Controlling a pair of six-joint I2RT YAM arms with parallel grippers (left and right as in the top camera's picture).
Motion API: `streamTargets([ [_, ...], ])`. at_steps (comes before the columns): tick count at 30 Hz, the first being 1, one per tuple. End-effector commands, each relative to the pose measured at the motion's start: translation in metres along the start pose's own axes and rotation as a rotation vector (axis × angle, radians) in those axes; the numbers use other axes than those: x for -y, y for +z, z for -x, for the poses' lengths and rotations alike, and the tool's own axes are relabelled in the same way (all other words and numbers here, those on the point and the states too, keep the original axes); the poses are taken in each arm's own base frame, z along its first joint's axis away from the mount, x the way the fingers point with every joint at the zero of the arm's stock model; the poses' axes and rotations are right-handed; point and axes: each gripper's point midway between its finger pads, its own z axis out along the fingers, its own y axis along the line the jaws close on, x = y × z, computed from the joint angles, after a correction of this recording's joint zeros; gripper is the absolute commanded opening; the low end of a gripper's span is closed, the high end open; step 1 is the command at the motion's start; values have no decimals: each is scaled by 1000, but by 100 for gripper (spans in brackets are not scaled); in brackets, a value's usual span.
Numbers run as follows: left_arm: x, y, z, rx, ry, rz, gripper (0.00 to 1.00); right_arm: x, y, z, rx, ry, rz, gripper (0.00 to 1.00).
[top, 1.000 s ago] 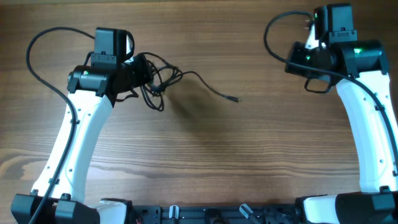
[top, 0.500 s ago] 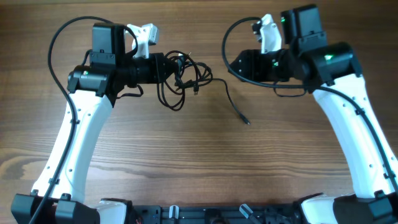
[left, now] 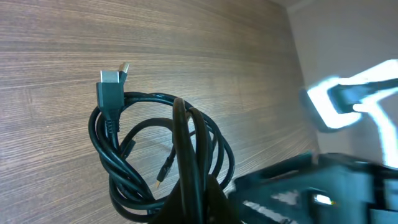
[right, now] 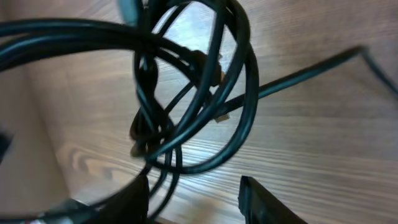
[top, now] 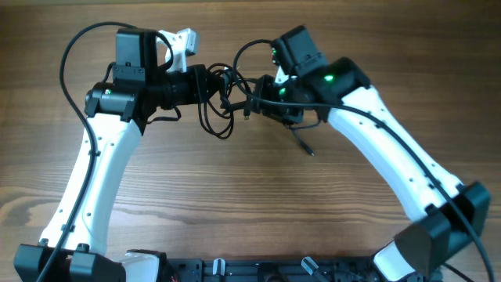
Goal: Untangle cables
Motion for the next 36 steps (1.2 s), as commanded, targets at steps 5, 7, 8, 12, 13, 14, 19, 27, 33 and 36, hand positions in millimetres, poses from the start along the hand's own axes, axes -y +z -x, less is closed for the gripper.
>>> streamTargets([
  [5, 4, -3, 2, 13, -14, -9, 4, -15, 29, 19, 51, 125, 43, 48],
  [7, 3, -3, 2, 12, -16, -3, 4, -18, 31, 22, 61, 120, 55, 48],
  [8, 3, -3, 2, 12, -16, -1, 4, -19, 32, 23, 63, 119, 58, 48],
  [12, 3, -3, 2, 13, -16, -2, 4, -19, 39, 26, 62, 120, 58, 48],
  [13, 3, -3, 2, 13, -16, -2, 4, -18, 42, 27, 60, 120, 56, 48],
  [14, 3, -3, 2, 13, -16, -2, 4, -17, 45, 27, 59, 122, 53, 48],
  [19, 3, -3, 2, 13, -16, -2, 4, -18, 52, 31, 64, 116, 59, 43],
  [27, 3, -3, 2, 13, -16, -2, 4, -16, 63, 34, 59, 119, 54, 33],
  [33, -9, -4, 4, 27, -22, 66, 4, -26, 60, 21, -19, -152, 127, 4],
  [36, -41, -8, 3, 49, -46, 249, 4, -25, 36, 20, -39, -249, 173, 4],
])
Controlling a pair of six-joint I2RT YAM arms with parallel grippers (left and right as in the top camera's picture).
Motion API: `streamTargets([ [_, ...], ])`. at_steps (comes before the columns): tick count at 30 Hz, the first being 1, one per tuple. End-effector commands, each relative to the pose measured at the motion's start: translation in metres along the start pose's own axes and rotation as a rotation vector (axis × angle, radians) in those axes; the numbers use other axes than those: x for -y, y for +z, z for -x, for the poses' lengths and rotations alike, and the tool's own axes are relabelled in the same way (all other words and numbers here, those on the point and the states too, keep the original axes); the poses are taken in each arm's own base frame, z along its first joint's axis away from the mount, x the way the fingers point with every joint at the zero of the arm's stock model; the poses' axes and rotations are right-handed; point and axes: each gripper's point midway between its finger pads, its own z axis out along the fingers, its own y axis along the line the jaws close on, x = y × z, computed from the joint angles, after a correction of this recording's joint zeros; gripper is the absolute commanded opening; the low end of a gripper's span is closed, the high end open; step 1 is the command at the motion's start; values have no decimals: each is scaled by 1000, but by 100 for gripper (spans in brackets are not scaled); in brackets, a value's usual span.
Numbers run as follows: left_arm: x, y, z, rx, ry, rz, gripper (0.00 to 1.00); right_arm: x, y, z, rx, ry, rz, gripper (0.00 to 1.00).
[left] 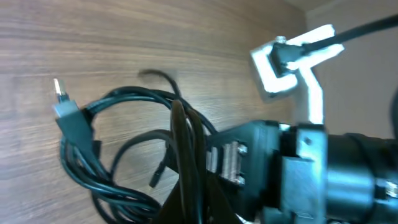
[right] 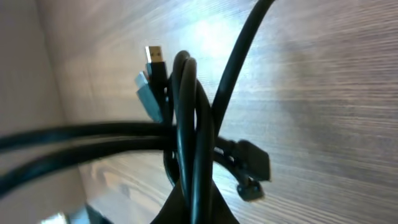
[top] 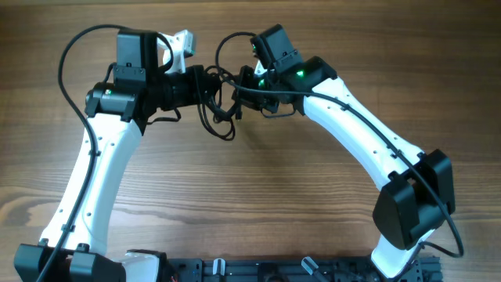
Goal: Untangle cables
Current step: 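Pull both grippers apart to stretch the cables across the table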
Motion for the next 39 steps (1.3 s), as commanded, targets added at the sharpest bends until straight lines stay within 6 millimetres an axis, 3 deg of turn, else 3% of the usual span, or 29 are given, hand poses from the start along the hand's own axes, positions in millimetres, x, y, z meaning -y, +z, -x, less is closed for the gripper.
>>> streamTargets([
  [1, -35, -7, 8, 58, -15, 208, 4, -8, -33, -2, -34, -231, 95, 4],
  [2, -44, -8, 7, 63, -40, 261, 4, -13, -45, -2, -28, -272, 125, 4],
  [5, -72, -9, 6, 74, -102, 399, 4, -27, -110, 2, 44, -375, 240, 4],
  [9, -84, -1, 1, 47, -125, 434, 4, -28, -181, 13, 162, -387, 334, 4],
  [12, -87, 2, -1, 32, -132, 440, 4, -5, -227, 27, 259, -310, 331, 4],
  [13, -88, 2, -2, 30, -132, 442, 4, 7, -236, 32, 286, -275, 305, 4],
  [14, -88, 2, -2, 30, -132, 442, 4, 35, -247, 42, 328, -185, 232, 4],
  [15, -88, 2, -2, 30, -132, 442, 4, 55, -252, 47, 351, -123, 170, 4],
  [17, -88, 2, -2, 30, -132, 442, 4, 117, -260, 56, 407, 62, -57, 4],
  [19, -88, 2, -2, 30, -132, 442, 4, 172, -272, 54, 460, 220, -307, 4],
  [21, -87, 2, -2, 31, -132, 441, 4, 213, -285, 46, 489, 322, -526, 4],
  [25, -87, 2, -1, 30, -128, 441, 4, 221, -277, 40, 416, 281, -566, 4],
  [30, -81, 2, 8, 52, -59, 413, 4, 210, -257, 37, 301, 153, -485, 4],
  [31, -71, 1, 11, 55, -18, 372, 4, 209, -254, 38, 288, 131, -478, 4],
  [34, -4, -15, 12, 48, 229, 83, 4, 208, -247, 38, 253, 89, -456, 4],
  [36, 50, -42, 3, 78, 425, -135, 4, 209, -244, 39, 246, 93, -457, 4],
  [39, 81, -73, -3, 142, 559, -216, 4, 207, -243, 42, 249, 81, -443, 4],
])
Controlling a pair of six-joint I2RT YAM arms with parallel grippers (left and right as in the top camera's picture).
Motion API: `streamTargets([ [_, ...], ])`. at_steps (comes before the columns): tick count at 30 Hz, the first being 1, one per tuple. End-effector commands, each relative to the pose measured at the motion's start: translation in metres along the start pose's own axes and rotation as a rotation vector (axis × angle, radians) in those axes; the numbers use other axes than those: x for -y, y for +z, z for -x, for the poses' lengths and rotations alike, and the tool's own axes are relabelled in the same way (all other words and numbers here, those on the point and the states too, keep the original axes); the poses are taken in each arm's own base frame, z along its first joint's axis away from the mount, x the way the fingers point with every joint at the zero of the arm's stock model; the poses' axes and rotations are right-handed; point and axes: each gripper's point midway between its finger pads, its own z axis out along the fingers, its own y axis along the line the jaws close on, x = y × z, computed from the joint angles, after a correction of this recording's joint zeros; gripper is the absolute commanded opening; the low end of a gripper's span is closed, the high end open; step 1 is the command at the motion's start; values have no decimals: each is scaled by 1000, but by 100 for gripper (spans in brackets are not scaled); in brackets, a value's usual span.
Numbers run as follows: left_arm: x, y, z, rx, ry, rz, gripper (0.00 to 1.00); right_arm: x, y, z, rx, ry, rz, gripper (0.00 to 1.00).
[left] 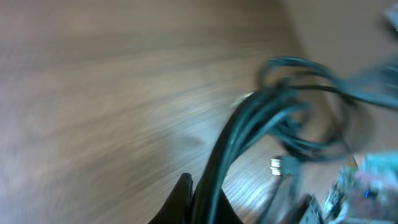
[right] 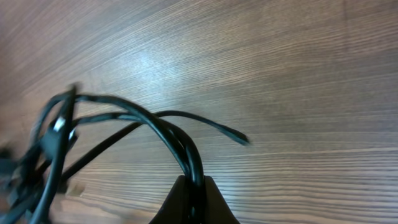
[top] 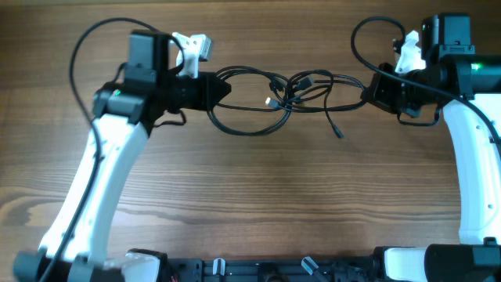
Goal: Untangle cables
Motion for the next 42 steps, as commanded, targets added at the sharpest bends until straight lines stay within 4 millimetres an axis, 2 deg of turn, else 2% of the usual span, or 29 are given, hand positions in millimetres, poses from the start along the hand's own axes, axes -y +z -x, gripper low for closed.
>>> streamTargets([
  [1, 47, -62, 20, 166, 304, -72, 4, 39, -8, 23, 85, -12, -164, 4],
  [2, 45, -69, 24, 193, 311, -24, 4, 36, -8, 24, 85, -22, -151, 4],
  [3, 31, -71, 29, 212, 244, 66, 4, 36, -8, 24, 85, -22, -151, 4],
  [5, -32, -89, 37, 305, -113, 405, 4, 37, -8, 24, 86, -18, -155, 4],
  [6, -69, -108, 31, 379, -321, 614, 4, 37, -8, 24, 87, -15, -156, 4],
  [7, -86, -121, 25, 424, -419, 722, 4, 41, -8, 25, 94, 9, -175, 4],
  [8, -93, -128, 21, 440, -455, 780, 4, 48, -10, 26, 105, 54, -216, 4],
  [11, -91, -125, 19, 420, -450, 764, 4, 62, -13, 25, 122, 123, -291, 4],
  [12, -89, -122, 19, 405, -431, 749, 4, 58, -12, 25, 116, 109, -273, 4],
  [16, -66, -101, 21, 309, -283, 597, 4, 13, -5, 15, 35, -164, -14, 4],
  [22, -29, -79, 18, 214, -132, 370, 4, 7, -5, 13, 27, -190, 20, 4],
  [23, -28, -77, 17, 206, -138, 355, 4, 7, -5, 13, 27, -189, 20, 4],
  [25, -36, -61, 5, 145, -248, 355, 4, -2, -5, 10, 16, -190, 70, 4],
  [27, -40, -48, -3, 99, -286, 355, 4, -7, -3, 7, 9, -197, 76, 4],
  [32, -38, -2, -22, -44, -289, 316, 4, -32, 4, -2, -6, -271, 103, 4],
  [33, -38, 4, -25, -63, -287, 314, 9, -36, 5, -4, -8, -283, 107, 4],
  [34, -37, 12, -29, -86, -285, 311, 19, -43, 7, -6, -12, -302, 114, 4],
  [35, -36, 19, -32, -107, -282, 307, 41, -46, 8, -7, -9, -303, 114, 4],
  [36, -34, 23, -35, -121, -278, 305, 54, -47, 9, -6, -4, -293, 105, 4],
  [37, -33, 27, -37, -132, -272, 305, 62, -47, 9, -5, 2, -275, 94, 4],
  [39, -35, 29, -39, -139, -265, 320, 66, -51, 11, -4, 8, -242, 97, 4],
  [42, -43, 27, -37, -125, -258, 375, 68, -60, 16, -6, 3, -243, 107, 4],
])
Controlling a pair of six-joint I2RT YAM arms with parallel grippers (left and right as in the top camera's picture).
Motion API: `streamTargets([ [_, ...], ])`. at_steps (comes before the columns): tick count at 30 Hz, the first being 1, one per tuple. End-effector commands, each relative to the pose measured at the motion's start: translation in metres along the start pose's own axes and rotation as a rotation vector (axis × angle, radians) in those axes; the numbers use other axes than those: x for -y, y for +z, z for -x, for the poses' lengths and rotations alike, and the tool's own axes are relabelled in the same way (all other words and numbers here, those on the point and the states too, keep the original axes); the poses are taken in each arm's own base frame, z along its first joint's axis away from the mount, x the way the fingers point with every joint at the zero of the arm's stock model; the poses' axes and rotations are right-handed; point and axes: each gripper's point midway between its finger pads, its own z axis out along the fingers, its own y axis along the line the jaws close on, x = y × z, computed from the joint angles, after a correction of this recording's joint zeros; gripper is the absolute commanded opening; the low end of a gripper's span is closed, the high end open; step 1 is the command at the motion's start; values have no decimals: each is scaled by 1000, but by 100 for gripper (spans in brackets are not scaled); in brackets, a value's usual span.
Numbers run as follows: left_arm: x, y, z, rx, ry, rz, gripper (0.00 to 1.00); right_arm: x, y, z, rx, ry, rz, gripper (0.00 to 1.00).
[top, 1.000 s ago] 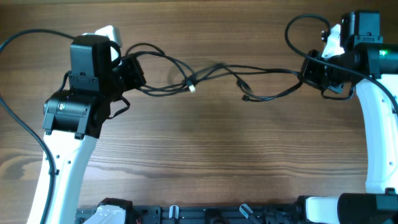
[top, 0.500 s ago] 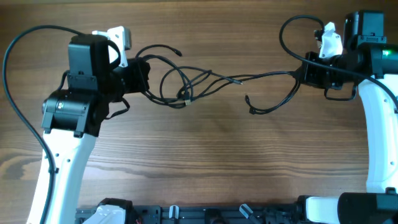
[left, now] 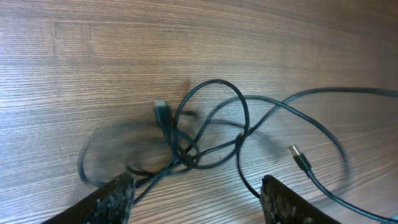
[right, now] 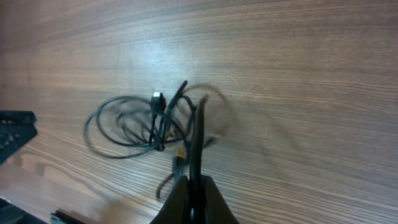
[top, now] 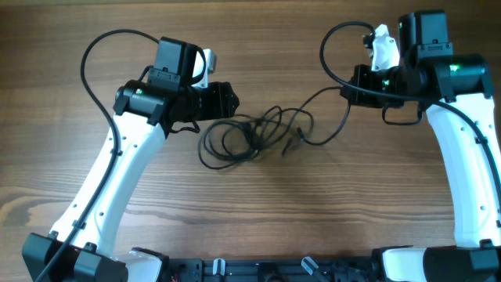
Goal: Untangle cables
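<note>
A tangle of thin black cables (top: 252, 133) lies slack on the wooden table, loops crossing one another. In the left wrist view the cable tangle (left: 199, 140) shows a bluish plug (left: 163, 113) and a metal USB plug (left: 300, 158). My left gripper (top: 225, 100) hovers at the tangle's left end, and in its own view the left gripper (left: 199, 202) is open, with nothing between its fingers. My right gripper (top: 352, 88) is to the right. It is shut on one black strand (right: 196, 143) that runs down to the tangle, the right gripper (right: 193, 196) pinching it.
The wooden table (top: 250, 211) stretches towards the front. A black rail (top: 258, 270) runs along the front edge. Each arm's own supply cable loops above it, at the left (top: 90, 55) and at the right (top: 333, 39).
My left gripper was shut on the cables and is now open. The bundle, then stretched between both grippers, now lies slack on the table. The right gripper still holds its strand.
First both grippers were close together at the back, the left shut on the bundle, the right open around its loops. Then the right was shut on a strand. Then the grippers stood far apart with the cables stretched between them. Now the left has let go.
</note>
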Motion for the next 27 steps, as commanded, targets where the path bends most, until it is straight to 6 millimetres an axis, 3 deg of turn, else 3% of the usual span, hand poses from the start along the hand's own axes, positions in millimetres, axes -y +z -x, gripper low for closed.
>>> streamTargets([
  [1, -7, -1, 7, 31, 8, 58, 68, -10, 11, 4, -11, 22, 10, 4],
  [2, -8, -1, 7, 33, 8, 62, 68, -9, 15, 4, -18, 40, -6, 4],
  [5, -9, -1, 5, 26, 7, 64, 64, 26, 24, 4, -13, 211, -200, 6],
  [7, -10, 1, 3, 14, 3, 69, 62, 46, 24, 4, 1, 282, -302, 16],
  [9, -13, 6, 1, -2, 0, 76, 61, 68, 24, 6, 19, 331, -400, 55],
  [11, -15, 12, -1, -14, 4, 80, 60, 78, 27, 6, -3, 318, -417, 76],
  [12, -15, 15, -3, -24, 21, 81, 61, 83, 27, 4, -18, 322, -426, 81],
  [15, -8, 32, -8, -58, 113, 75, 61, 92, 33, -5, -99, 271, -410, 84],
  [17, 1, 47, -12, -82, 249, 60, 62, 84, 38, -8, -143, 168, -346, 85],
  [21, 7, 80, -27, -155, 420, 49, 59, 82, 39, -9, -158, 132, -328, 86],
  [27, -17, 122, -32, -207, 256, 121, 51, 81, 39, -10, -164, 108, -320, 87],
])
